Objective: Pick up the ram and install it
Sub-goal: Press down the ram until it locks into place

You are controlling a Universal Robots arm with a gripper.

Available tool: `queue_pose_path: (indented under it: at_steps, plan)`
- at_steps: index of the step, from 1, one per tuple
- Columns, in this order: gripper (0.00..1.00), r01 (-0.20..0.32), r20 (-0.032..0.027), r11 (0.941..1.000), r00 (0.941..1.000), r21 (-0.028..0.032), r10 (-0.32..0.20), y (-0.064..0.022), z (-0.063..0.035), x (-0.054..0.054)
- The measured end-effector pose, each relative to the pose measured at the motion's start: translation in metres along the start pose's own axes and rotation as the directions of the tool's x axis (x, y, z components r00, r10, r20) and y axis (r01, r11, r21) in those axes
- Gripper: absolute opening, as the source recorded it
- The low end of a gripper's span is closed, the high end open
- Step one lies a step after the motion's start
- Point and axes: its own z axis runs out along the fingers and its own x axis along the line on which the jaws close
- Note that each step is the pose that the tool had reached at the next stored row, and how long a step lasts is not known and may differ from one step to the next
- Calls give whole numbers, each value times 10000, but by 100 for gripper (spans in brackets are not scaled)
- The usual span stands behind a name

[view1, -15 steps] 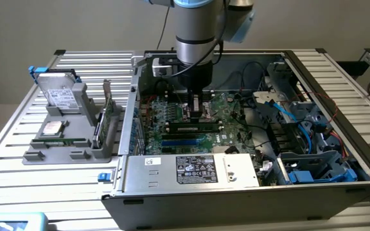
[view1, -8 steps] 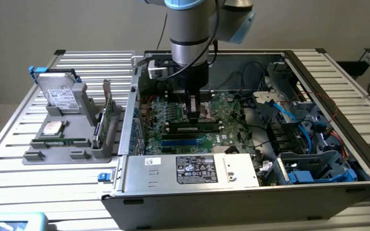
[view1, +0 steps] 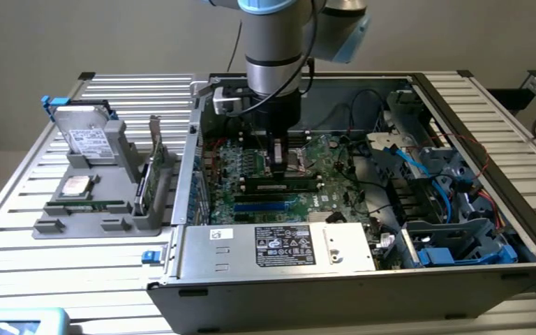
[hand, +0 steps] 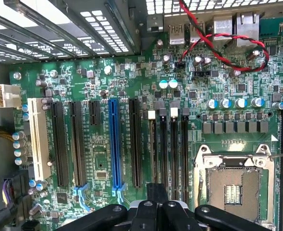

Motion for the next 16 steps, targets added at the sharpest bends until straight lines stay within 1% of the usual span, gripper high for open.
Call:
queue_pose_path:
  at_steps: [1, 4, 5, 8, 9, 13, 16]
  plan:
    - [11, 5, -3, 10000, 10000, -49, -5, -3, 0, 2]
    - [11, 4, -5, 10000, 10000, -52, -4, -5, 0, 2]
    - [11, 7, -5, 10000, 10000, -64, -7, -6, 1, 2]
    - [11, 16, -6, 9999, 10000, -136, -16, -9, 3, 5]
    - [11, 20, -7, 9999, 10000, -149, -20, -11, 3, 5]
    - [11, 31, -8, 9999, 10000, -165, -31, -13, 7, 5]
    - [11, 58, -8, 9998, 10000, -208, -58, -13, 14, 4]
